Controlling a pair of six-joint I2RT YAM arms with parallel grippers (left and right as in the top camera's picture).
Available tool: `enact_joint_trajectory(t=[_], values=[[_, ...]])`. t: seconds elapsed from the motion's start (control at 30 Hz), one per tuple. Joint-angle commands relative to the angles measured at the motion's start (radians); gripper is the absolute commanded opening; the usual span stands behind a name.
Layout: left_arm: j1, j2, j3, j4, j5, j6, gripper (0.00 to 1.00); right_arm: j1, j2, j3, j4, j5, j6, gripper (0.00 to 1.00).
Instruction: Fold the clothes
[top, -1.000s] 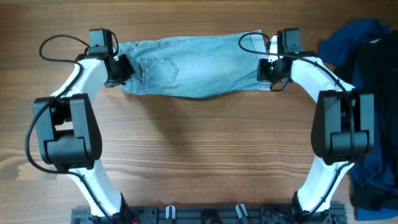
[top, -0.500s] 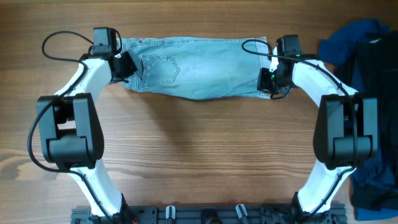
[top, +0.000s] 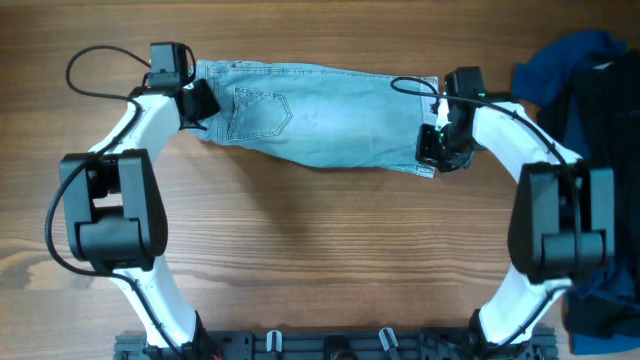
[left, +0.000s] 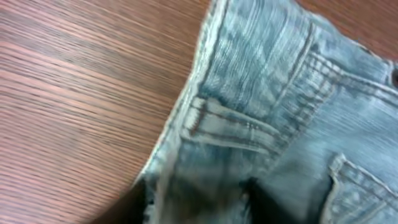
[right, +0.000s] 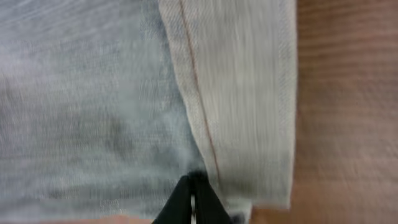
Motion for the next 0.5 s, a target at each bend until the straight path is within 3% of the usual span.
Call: enact_joint_trajectory(t=[0.0,0.07,0.13,0.27,0.47], values=[[0.004,-0.032,-0.004,0.000,-0.058,-0.002,1.00,0.000,-0.169,0.001,0.041,0.018,-0.058,0.05],[0.004,-0.063,-0.004,0.000,-0.072,-0.002,1.00,0.000,-0.218,0.001,0.076,0.019,-0.070,0.19],[0.004,-0.102,-0.004,-0.005,-0.075,-0.002,1.00,0.000,-0.255,0.001,0.114,0.028,-0.069,0.46],[0.001,-0.176,-0.004,-0.032,-0.074,-0.002,0.99,-0.001,-0.272,0.001,0.155,0.114,-0.068,0.66],[0.000,-0.278,-0.004,-0.089,-0.058,-0.006,0.98,-0.042,-0.272,0.000,0.146,0.174,-0.068,0.84]])
